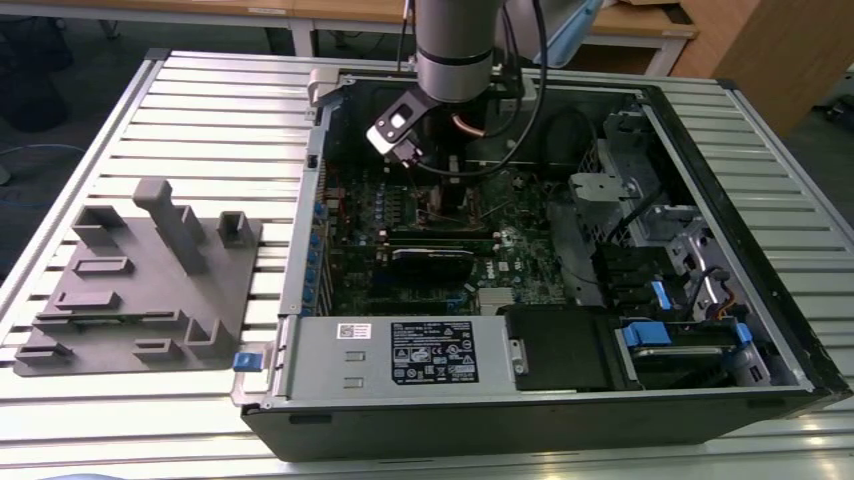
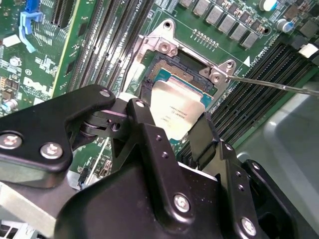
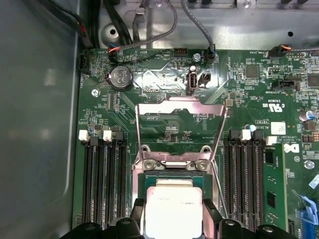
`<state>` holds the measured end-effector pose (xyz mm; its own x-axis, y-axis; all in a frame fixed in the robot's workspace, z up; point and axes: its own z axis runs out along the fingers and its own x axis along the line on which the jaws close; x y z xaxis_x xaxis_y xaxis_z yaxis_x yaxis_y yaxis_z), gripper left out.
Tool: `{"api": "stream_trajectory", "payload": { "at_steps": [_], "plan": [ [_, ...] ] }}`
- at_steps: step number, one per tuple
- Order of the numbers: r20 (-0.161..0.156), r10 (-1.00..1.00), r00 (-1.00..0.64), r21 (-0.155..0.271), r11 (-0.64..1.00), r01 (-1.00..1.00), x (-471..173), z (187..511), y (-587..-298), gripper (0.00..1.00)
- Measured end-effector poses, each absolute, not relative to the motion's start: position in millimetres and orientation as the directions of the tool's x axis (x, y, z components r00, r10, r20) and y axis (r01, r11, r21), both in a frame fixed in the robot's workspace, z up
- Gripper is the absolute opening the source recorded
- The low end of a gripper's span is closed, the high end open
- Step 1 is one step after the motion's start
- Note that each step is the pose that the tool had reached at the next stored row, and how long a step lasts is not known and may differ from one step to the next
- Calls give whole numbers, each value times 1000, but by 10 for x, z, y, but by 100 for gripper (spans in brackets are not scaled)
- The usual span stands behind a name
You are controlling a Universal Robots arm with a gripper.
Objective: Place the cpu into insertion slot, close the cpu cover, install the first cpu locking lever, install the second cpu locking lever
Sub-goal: 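Place the cpu into insertion slot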
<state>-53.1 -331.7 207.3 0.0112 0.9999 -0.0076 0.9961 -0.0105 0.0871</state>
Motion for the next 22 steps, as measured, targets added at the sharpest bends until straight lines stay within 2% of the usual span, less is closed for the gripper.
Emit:
{"api": "stream_trajectory", "payload": {
  "at_steps": [22],
  "plan": [
    [-8, 1000, 18, 87, -17, 996, -537, 2013, -3335, 54]
  ]
}}
